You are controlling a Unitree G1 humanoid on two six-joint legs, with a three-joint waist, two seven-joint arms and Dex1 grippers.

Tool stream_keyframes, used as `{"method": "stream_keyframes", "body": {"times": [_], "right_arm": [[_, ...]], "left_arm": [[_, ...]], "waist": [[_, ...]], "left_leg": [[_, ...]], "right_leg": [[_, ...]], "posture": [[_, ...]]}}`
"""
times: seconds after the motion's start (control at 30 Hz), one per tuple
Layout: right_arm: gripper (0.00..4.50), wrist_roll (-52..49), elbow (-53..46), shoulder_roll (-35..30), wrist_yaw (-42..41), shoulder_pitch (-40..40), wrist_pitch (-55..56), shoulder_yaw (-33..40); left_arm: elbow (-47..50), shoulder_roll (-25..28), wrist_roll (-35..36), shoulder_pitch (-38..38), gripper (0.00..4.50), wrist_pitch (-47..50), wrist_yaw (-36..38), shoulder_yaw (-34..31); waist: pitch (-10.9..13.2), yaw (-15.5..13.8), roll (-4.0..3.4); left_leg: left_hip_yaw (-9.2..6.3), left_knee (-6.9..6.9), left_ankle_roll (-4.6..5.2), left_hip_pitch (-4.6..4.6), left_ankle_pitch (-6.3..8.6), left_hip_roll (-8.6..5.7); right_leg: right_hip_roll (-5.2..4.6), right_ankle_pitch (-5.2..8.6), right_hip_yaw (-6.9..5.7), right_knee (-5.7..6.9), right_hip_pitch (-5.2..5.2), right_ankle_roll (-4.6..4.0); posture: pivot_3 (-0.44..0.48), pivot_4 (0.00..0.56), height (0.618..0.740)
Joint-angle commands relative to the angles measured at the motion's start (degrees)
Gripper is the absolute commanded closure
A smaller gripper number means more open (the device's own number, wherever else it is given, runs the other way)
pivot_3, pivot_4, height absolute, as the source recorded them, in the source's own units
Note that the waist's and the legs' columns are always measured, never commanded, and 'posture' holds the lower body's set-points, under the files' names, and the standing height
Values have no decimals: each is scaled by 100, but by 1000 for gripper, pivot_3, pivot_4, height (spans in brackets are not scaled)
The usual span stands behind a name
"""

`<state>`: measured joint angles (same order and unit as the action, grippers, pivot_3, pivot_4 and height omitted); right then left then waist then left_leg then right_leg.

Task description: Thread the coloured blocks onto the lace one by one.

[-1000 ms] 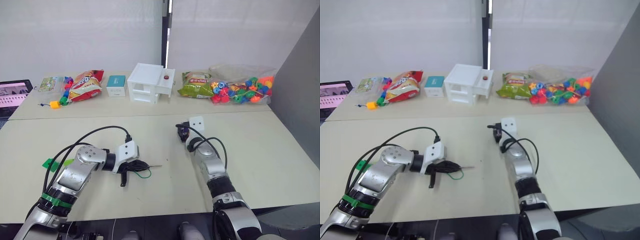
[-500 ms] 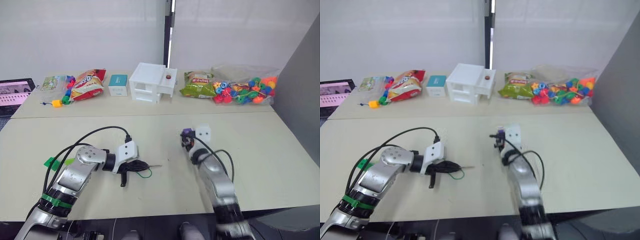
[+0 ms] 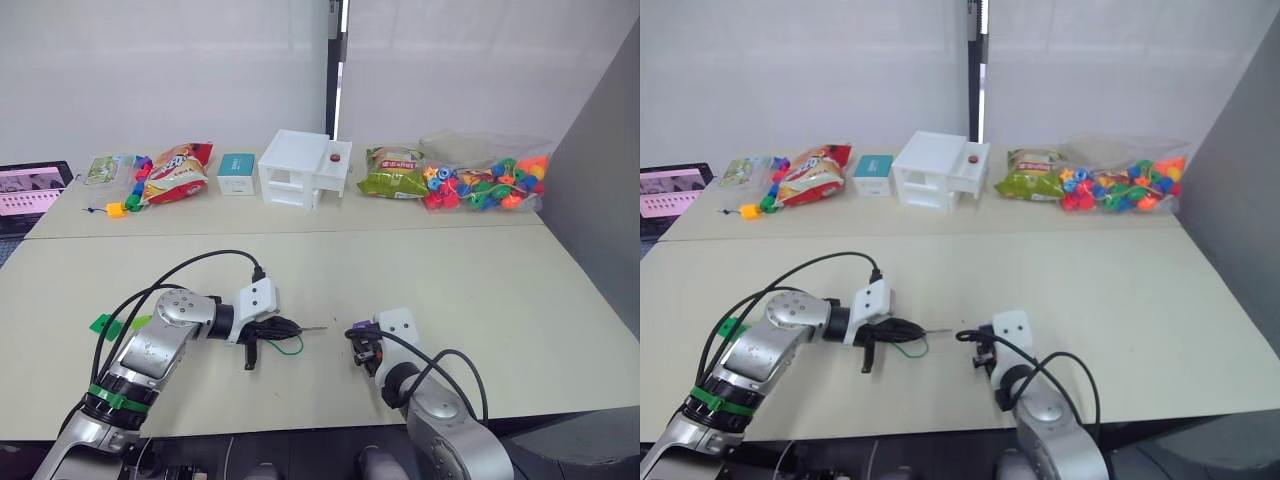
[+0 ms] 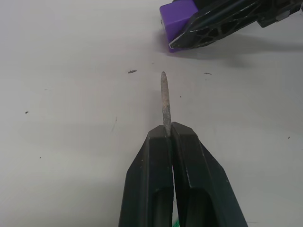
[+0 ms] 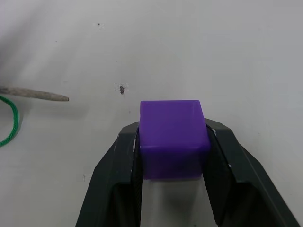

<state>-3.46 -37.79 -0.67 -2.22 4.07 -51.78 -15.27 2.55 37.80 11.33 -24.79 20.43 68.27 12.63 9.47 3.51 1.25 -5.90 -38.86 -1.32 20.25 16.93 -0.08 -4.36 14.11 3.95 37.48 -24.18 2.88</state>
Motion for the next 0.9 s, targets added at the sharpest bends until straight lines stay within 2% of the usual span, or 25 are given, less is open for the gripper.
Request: {"method": "stream_keyframes", "body": {"times": [0.03, 0.17, 0.23, 0.33, 0.47, 0.53, 0.6, 0.73, 0.83, 0.9], "right_arm": [[1996, -155, 44, -55, -164, 85, 196, 60], [532, -208, -481, -526, -553, -137, 280, 278], [58, -385, -790, -1000, -977, -373, 161, 445], [58, -898, -1008, -1674, -1743, -797, -15, 774], [58, -2047, -590, -3188, -3813, -1633, 54, 1158], [58, -2327, -201, -3758, -4648, -1934, 258, 1027], [58, -1991, 632, -4254, -5470, -2502, 953, 542], [58, -1131, 2533, -4489, -6755, -3582, 2775, -317], [58, -570, 3563, -4474, -7392, -3914, 4134, -762], [58, -491, 4018, -4329, -7628, -4055, 4609, -826]], "left_arm": [[172, 81, 82, -68, 4500, 27, 56, -51], [212, 102, 93, -36, 4500, 42, 53, -61], [204, 98, 85, -43, 4500, 39, 42, -66], [182, 71, 74, -78, 4500, 54, 16, -61], [272, 88, 89, -74, 4500, 103, 37, -44], [392, 110, 128, -31, 4500, 163, 50, -50], [622, 145, 218, 52, 4500, 292, 67, -72], [1141, 214, 318, 250, 4500, 569, -2, -66], [1383, 228, 404, 363, 4500, 733, -92, -94], [1480, 227, 414, 447, 4500, 778, -139, -89]], "waist": [[1, -2, -1], [2, -18, -1], [2, -35, -1], [2, -67, -1], [4, -86, -2], [5, -97, 0], [6, -97, 1], [8, -75, 3], [9, -95, 4], [9, -104, 5]], "left_leg": [[0, 1, 0, 0, 0, 0], [1, 1, 0, 4, 0, -2], [2, -1, 0, 6, 0, -4], [1, 0, 0, 6, 0, -2], [1, 0, 1, 6, 0, 0], [1, 1, 4, 5, 2, 1], [4, 0, 6, 7, 3, 0], [14, 0, 6, 7, 3, 1], [12, 2, 7, 8, 4, 3], [12, 1, 7, 15, 4, 1]], "right_leg": [[0, 0, 0, 0, -1, 0], [-3, 1, 0, -2, -3, -1], [-4, 1, 0, -7, -1, 0], [-1, 1, -1, -14, 2, 0], [3, 0, -2, -30, 10, 0], [3, 0, -3, -35, 15, 0], [0, 0, -3, -38, 16, 0], [0, 0, -1, -42, 12, 1], [1, 0, -2, -39, 7, 1], [-4, 0, -2, -41, 4, 1]], "posture": [[0, 150, 740], [0, 150, 740], [0, 150, 740], [0, 150, 740], [0, 150, 740], [0, 150, 740], [0, 150, 740], [0, 150, 740], [0, 150, 740], [0, 150, 740]]}}
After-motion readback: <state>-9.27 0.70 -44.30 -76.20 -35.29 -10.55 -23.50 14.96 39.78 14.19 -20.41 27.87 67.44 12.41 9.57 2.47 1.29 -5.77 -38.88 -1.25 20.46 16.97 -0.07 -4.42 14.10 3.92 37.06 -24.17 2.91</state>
